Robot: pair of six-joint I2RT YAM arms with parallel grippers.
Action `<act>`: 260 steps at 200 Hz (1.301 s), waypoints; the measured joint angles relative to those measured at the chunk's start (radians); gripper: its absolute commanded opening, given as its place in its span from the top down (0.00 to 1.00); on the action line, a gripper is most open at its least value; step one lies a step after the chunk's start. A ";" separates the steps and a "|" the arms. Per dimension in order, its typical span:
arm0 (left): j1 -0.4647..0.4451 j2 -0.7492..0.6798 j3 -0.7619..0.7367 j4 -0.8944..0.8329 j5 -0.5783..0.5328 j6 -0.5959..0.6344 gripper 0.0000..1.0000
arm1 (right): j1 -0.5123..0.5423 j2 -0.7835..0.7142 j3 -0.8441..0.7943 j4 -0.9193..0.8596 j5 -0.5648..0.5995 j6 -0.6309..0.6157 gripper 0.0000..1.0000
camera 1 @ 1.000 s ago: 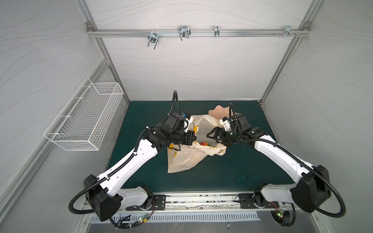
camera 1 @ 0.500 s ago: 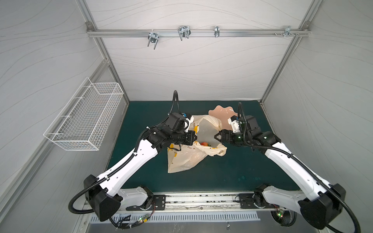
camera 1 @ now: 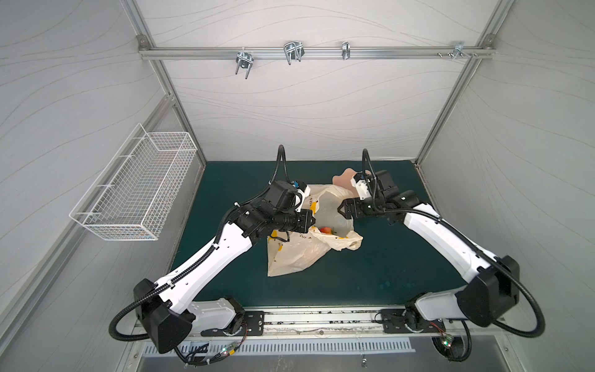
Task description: Place the fruits into the plastic bag
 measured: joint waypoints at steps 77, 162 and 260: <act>0.000 0.000 0.000 0.000 -0.010 0.000 1.00 | -0.014 0.198 0.139 -0.020 0.105 -0.141 0.55; 0.000 0.017 0.159 -0.110 -0.055 0.066 0.43 | -0.016 0.222 0.225 -0.039 0.083 -0.178 1.00; -0.298 0.132 0.437 -0.212 -0.090 0.389 0.20 | -0.030 0.222 0.285 -0.094 -0.006 -0.156 1.00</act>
